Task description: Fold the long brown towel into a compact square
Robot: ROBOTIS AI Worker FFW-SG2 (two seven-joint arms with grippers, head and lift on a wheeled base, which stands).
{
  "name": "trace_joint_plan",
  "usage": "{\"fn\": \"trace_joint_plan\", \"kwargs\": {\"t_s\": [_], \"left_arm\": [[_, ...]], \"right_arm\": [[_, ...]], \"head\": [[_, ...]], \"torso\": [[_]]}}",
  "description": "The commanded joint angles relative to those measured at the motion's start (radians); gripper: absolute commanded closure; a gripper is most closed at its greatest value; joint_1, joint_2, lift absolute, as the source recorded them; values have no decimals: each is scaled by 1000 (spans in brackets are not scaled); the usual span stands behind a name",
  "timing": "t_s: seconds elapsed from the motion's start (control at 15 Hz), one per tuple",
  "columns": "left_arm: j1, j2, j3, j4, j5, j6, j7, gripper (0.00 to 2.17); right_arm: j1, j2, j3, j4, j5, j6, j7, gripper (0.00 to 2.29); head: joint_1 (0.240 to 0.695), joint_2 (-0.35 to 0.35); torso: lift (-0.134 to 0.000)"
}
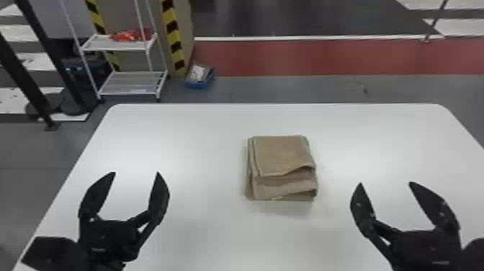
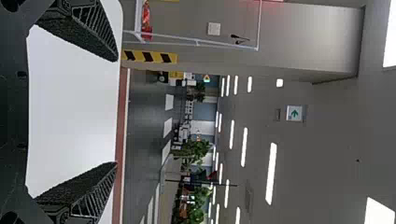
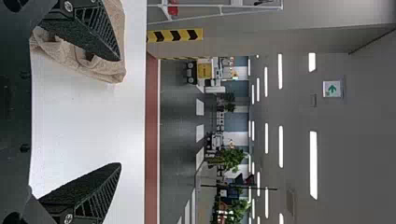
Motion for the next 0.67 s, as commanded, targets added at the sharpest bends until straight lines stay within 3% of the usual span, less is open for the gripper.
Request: {"fn": "trace_joint_plan", "kwargs": {"t_s": [0.0, 0.6], "left_arm": [[3, -1, 5, -5, -1, 3, -3, 83], [3, -1, 4, -13, -29, 28, -5, 83]], "right_arm": [[-3, 1, 2, -1, 0, 5, 0, 80], [-12, 1, 8, 5, 3, 17, 0, 80]], "head": [[695, 49], [695, 52]], "torso": [[-123], [-123]]}}
